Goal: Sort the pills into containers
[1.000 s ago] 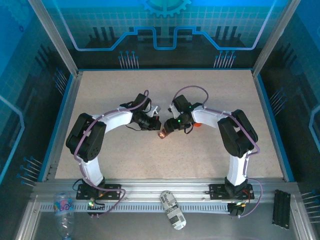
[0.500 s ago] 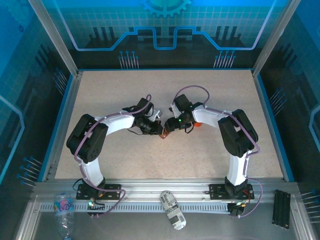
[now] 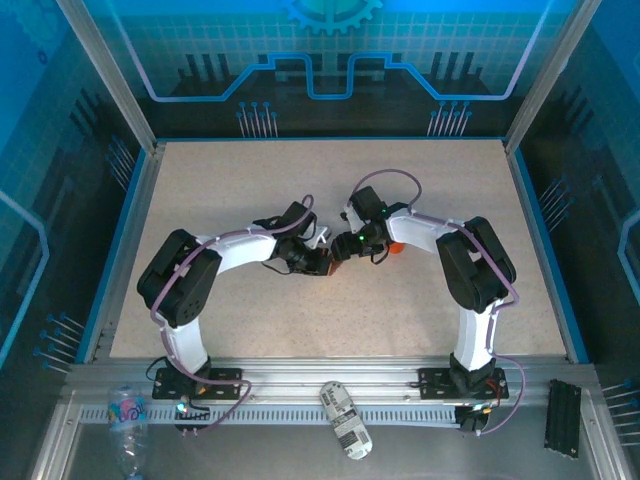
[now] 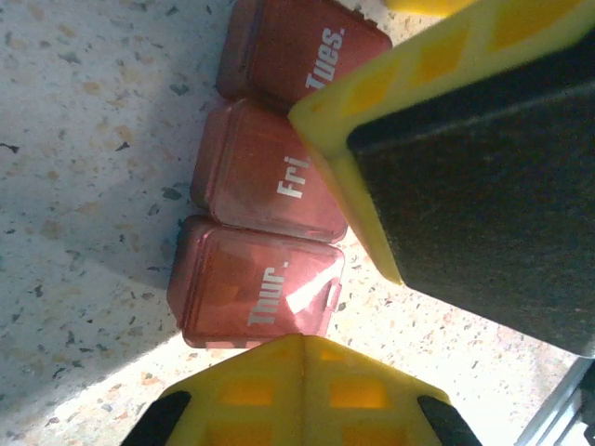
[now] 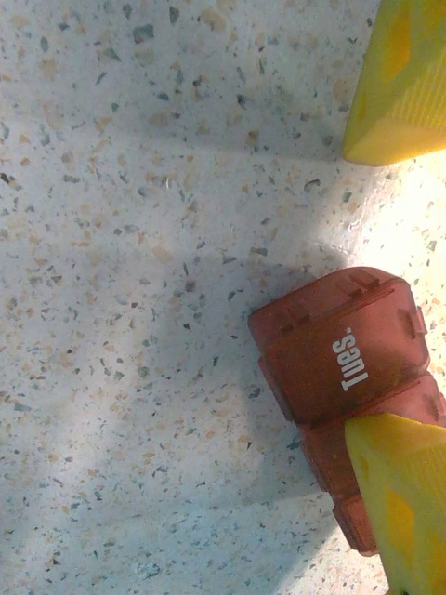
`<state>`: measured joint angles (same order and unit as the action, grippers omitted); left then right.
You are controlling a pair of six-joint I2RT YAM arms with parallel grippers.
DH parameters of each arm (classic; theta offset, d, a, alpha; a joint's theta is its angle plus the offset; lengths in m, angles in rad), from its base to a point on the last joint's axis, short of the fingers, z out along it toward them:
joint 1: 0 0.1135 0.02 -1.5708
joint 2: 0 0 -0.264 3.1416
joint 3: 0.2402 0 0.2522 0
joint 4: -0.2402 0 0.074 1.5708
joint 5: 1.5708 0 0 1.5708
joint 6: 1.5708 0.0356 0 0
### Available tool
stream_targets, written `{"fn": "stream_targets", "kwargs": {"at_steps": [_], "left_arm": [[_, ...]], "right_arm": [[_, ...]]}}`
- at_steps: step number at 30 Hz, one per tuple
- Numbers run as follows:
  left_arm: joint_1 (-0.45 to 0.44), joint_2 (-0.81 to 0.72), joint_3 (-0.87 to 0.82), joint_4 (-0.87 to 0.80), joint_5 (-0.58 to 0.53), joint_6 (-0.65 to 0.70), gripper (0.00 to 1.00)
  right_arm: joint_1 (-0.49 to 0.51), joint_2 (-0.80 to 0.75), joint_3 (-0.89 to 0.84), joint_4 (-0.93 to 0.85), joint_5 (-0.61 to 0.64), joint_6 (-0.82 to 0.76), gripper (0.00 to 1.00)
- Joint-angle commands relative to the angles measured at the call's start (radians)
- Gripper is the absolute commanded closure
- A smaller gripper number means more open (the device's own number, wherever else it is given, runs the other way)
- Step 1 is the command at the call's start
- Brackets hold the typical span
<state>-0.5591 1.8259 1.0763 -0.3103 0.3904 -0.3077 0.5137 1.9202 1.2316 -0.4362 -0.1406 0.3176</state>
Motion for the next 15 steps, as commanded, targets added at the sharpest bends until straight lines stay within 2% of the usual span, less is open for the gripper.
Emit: {"fn": "stream_targets", "kwargs": {"at_steps": [1,6,15], "left_arm": [[-0.013,0.023,0.032,-0.029,-0.043,0.025,1.00],[-0.019,0.026,0.043,-0.022,-0.090,0.021,1.00],[-0.030,0.047,0.055,0.018,-0.107,0.008,1.00]], "right_arm": [[-0.012,0.047,-0.006,-0.024,0.029,0.014,0.29],[-0.013,0.051,-0.009,-0.022,0.022,0.015,0.29],[-0.012,0.068,-0.011,-0.018,0.013,0.017,0.30]]}}
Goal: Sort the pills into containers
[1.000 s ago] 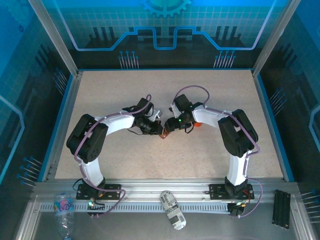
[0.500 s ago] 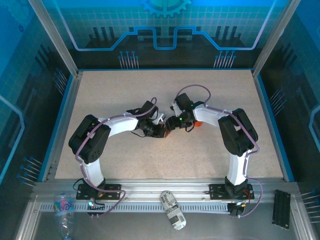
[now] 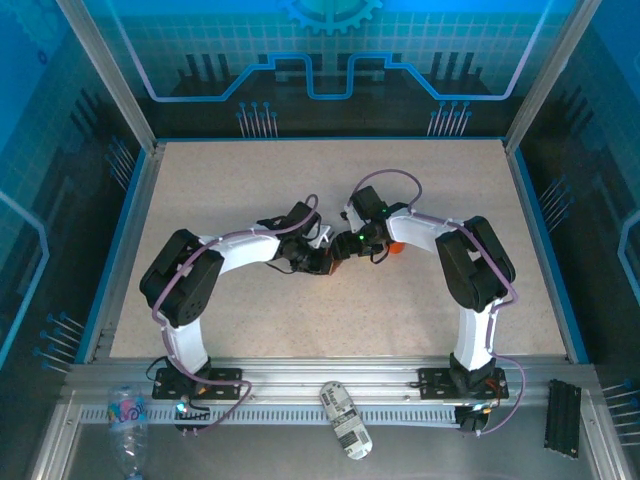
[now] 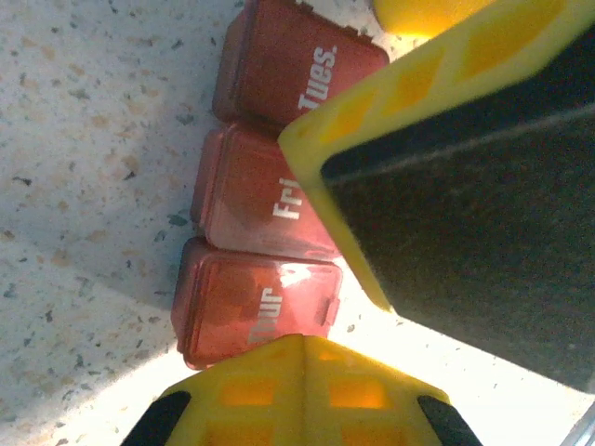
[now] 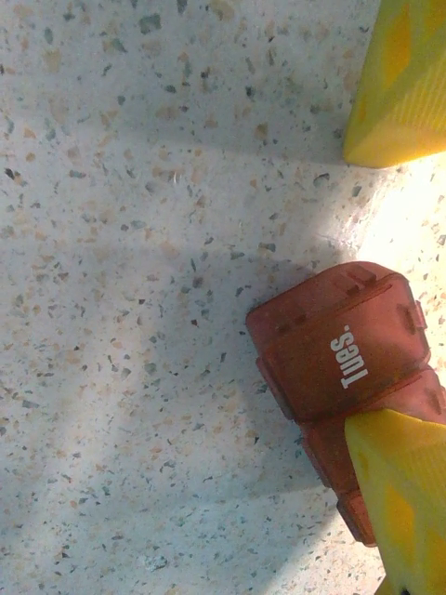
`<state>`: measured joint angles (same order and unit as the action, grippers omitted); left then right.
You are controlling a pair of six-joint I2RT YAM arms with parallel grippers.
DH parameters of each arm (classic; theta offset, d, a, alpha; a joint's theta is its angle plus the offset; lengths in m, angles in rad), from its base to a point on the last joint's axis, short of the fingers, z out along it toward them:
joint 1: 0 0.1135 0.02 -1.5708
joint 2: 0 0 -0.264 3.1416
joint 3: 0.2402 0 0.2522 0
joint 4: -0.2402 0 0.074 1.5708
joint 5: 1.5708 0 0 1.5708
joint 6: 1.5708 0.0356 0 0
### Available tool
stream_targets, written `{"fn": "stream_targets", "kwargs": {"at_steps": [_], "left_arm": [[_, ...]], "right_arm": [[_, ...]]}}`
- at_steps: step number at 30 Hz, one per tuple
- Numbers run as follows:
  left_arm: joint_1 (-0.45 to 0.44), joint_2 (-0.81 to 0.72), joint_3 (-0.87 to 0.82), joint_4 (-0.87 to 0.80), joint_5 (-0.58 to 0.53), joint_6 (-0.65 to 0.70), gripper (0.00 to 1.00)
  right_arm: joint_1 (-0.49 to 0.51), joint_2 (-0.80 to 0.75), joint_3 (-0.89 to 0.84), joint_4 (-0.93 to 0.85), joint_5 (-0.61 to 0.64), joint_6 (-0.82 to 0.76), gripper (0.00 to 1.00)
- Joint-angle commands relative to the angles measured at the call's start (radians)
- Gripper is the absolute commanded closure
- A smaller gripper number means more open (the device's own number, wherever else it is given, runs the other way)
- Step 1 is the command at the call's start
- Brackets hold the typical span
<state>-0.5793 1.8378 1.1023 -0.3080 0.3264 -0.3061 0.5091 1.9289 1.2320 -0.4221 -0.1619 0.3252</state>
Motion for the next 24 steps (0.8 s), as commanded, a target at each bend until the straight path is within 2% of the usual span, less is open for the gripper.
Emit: {"fn": "stream_targets", "kwargs": {"at_steps": [1,11,19,24], "left_arm": [[-0.011,0.040,0.030,0.019,-0.043,0.006,1.00],[-0.029,0.068,-0.005,0.042,-0.087,0.006,1.00],[-0.021,-0.042,0.021,0.048,-0.122,0.060,1.00],[0.004,-0.183,0.027,0.090,-0.155,0.089,0.81]], "right_arm": [[-0.008,0.060,-0.011,-0.030,0.033,0.009,0.30],[-0.008,0.066,-0.009,-0.035,0.032,0.012,0.31],[-0.037,0.043,0.065,-0.067,-0.014,0.025,0.30],[-0.065,0.013,0.153,-0.075,-0.085,0.033,0.29]]}}
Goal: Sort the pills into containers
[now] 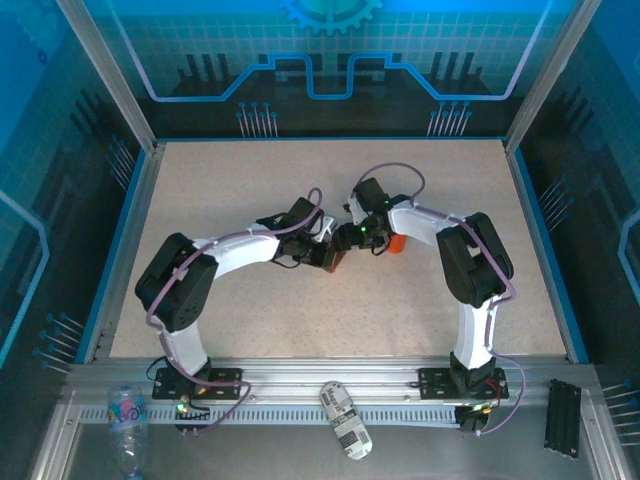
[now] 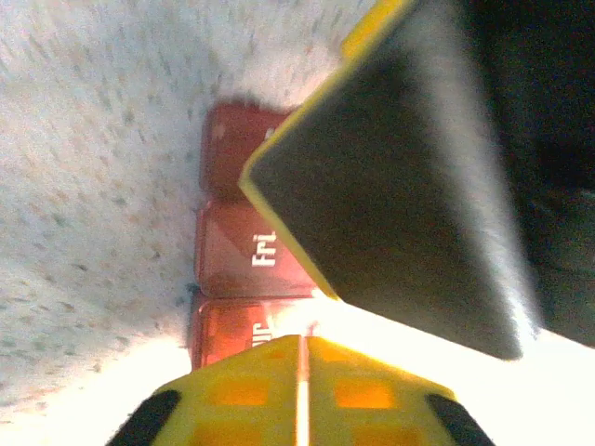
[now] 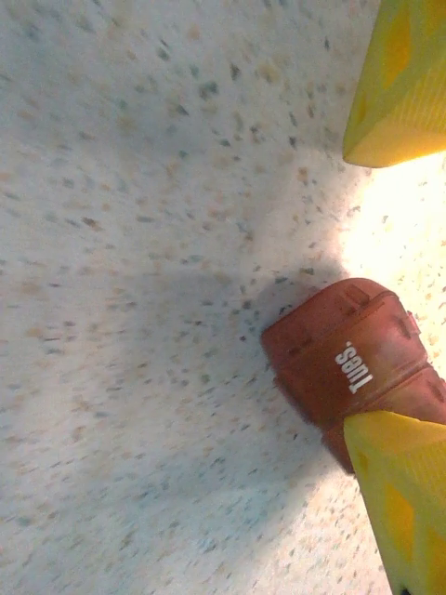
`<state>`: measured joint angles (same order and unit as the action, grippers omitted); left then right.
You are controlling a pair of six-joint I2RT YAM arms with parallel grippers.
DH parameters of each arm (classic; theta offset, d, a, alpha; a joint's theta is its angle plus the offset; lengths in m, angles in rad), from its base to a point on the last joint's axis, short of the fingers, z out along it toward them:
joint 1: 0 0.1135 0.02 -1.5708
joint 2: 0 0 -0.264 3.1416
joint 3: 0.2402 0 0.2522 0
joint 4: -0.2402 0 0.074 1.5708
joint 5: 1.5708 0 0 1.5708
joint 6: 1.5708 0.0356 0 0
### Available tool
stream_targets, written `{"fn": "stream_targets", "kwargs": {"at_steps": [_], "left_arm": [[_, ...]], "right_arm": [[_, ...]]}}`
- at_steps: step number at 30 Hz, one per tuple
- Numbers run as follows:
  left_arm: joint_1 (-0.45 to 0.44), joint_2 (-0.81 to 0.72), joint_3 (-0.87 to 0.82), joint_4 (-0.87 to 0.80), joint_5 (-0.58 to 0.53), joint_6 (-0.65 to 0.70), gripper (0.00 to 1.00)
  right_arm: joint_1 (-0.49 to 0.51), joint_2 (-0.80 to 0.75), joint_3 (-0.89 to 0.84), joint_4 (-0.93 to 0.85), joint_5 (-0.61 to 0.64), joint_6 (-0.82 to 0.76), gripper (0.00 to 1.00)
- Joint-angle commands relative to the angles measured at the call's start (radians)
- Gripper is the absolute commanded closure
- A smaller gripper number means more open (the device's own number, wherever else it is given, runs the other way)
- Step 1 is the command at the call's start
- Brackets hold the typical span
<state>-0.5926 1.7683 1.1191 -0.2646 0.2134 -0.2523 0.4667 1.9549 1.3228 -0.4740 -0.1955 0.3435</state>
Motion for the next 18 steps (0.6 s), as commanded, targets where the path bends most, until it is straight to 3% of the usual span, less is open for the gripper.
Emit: {"fn": "stream_targets", "kwargs": {"at_steps": [1,6,7,8,9,13,18], "left_arm": [[0.023,-0.140,0.009,0.056,-0.049,0.038,0.75],[0.066,-0.299,-0.020,0.128,-0.078,0.056,0.41],[0.075,-0.325,-0.026,0.137,-0.082,0.060,0.31],[0.086,-0.356,-0.031,0.149,-0.088,0.062,0.08],[0.097,-0.379,-0.034,0.153,-0.094,0.066,0.01],[0.147,-0.483,-0.053,0.165,-0.139,0.088,0.01],[0.177,-0.625,-0.170,0.301,-0.298,0.182,0.01]], "right_arm": [[-0.027,-0.023,0.074,-0.023,-0.062,0.018,0.28],[-0.054,-0.118,0.132,-0.015,-0.111,0.032,0.27],[-0.062,-0.140,0.138,-0.014,-0.119,0.038,0.26],[-0.072,-0.170,0.145,-0.012,-0.125,0.046,0.26],[-0.083,-0.197,0.149,-0.011,-0.130,0.050,0.25],[-0.145,-0.340,0.133,0.006,-0.138,0.073,0.22],[-0.252,-0.534,0.036,0.046,-0.079,0.062,0.13]]}}
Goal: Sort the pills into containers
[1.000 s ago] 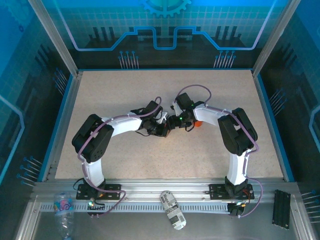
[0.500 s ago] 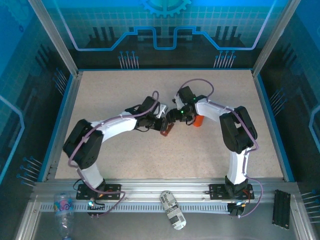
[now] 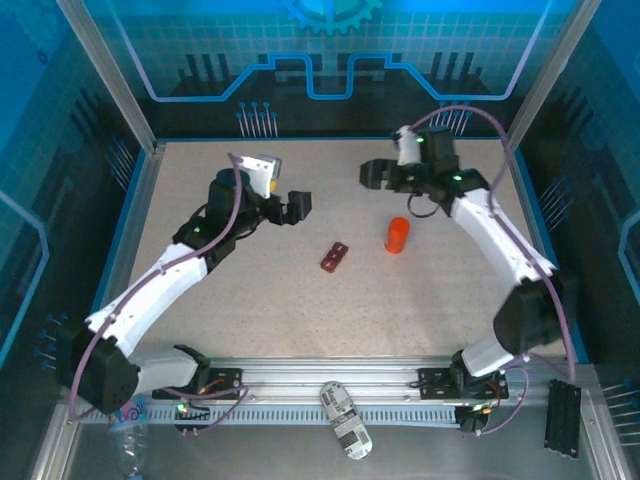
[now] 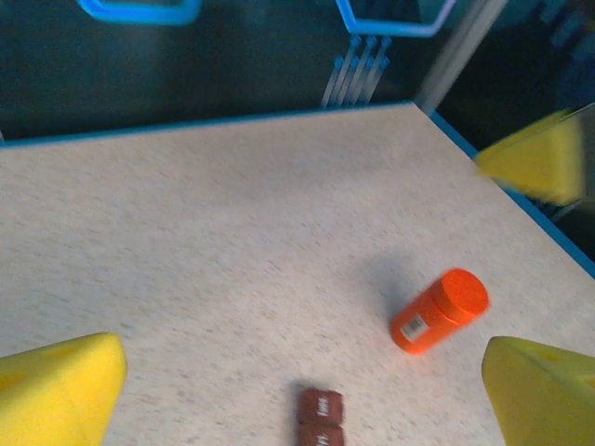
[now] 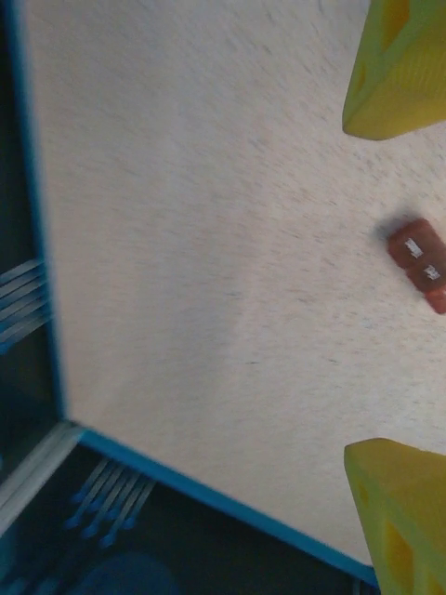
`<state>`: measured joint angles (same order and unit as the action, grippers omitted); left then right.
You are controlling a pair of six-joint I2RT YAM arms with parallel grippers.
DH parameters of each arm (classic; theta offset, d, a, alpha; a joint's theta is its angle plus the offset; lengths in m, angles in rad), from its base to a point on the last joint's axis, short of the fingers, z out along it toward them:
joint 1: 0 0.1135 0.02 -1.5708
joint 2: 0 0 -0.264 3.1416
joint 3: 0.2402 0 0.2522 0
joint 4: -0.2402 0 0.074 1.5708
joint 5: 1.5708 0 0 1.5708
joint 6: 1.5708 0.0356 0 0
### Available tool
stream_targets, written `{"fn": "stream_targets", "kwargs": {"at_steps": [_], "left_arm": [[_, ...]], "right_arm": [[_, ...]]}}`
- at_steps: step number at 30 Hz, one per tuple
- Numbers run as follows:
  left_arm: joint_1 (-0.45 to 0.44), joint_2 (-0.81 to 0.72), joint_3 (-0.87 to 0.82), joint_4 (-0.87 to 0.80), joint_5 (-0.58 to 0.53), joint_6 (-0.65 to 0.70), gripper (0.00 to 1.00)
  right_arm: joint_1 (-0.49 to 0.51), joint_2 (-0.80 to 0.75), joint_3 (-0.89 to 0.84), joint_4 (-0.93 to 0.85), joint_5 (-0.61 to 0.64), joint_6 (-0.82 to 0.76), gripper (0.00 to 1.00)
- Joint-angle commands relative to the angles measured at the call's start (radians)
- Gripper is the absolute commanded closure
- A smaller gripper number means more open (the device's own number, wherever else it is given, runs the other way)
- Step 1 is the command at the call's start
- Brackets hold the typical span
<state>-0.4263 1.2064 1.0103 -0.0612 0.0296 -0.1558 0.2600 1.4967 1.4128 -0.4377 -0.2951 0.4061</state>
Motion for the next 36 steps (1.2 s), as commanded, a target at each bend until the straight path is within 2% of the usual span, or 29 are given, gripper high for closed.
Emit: {"fn": "stream_targets", "kwargs": {"at_steps": [1,2,5,7,9,11,14,17,20,24,25,27,29,31,32,33,34,36], "left_arm": [[0.013,-0.093,-0.100,0.151,-0.156,0.122,0.01],[0.016,-0.120,-0.147,0.215,-0.199,0.155,0.01],[0.047,-0.181,-0.275,0.385,-0.250,0.271,0.01],[0.081,-0.199,-0.337,0.452,-0.300,0.312,0.01],[0.130,-0.214,-0.387,0.476,-0.332,0.323,0.01],[0.190,-0.226,-0.444,0.492,-0.328,0.329,0.01],[0.264,-0.227,-0.539,0.565,-0.302,0.328,0.01],[0.298,-0.180,-0.611,0.629,-0.291,0.265,0.01],[0.301,-0.061,-0.656,0.709,-0.278,0.204,0.01],[0.301,0.107,-0.745,0.964,-0.305,0.235,0.01],[0.302,0.136,-0.754,1.022,-0.311,0.250,0.01],[0.313,0.176,-0.751,1.066,-0.253,0.237,0.01],[0.317,0.245,-0.749,1.117,-0.211,0.248,0.01],[0.326,0.329,-0.764,1.222,-0.174,0.254,0.01],[0.332,0.364,-0.767,1.267,-0.161,0.260,0.01],[0.333,0.366,-0.761,1.269,-0.154,0.260,0.01],[0.338,0.344,-0.745,1.198,-0.149,0.251,0.01],[0.356,0.352,-0.703,1.135,-0.125,0.236,0.01]], "right_arm": [[-0.071,-0.117,-0.085,0.021,0.057,-0.008,0.09],[-0.095,-0.155,-0.119,0.033,0.096,-0.013,0.01],[-0.175,-0.244,-0.208,0.060,0.192,-0.015,0.00],[-0.209,-0.282,-0.259,0.060,0.308,-0.021,0.00],[-0.214,-0.326,-0.354,0.131,0.450,-0.041,0.00],[-0.221,-0.370,-0.460,0.226,0.579,-0.053,0.00],[-0.229,-0.381,-0.574,0.322,0.684,-0.106,0.00],[-0.234,-0.362,-0.684,0.441,0.700,-0.148,0.00],[-0.234,-0.307,-0.773,0.559,0.717,-0.151,0.00],[-0.222,-0.227,-0.872,0.752,0.741,-0.176,0.00],[-0.217,-0.201,-0.900,0.815,0.741,-0.189,0.00],[-0.198,-0.146,-0.974,1.027,0.746,-0.235,0.00],[-0.184,-0.122,-1.022,1.185,0.689,-0.297,0.00],[-0.177,-0.081,-1.043,1.248,0.631,-0.327,0.00],[-0.177,-0.041,-1.079,1.381,0.600,-0.355,0.00],[-0.174,-0.039,-1.095,1.401,0.565,-0.371,0.00],[-0.170,-0.034,-1.097,1.389,0.543,-0.374,0.00],[-0.169,0.057,-1.125,1.569,0.567,-0.383,0.00]]}}
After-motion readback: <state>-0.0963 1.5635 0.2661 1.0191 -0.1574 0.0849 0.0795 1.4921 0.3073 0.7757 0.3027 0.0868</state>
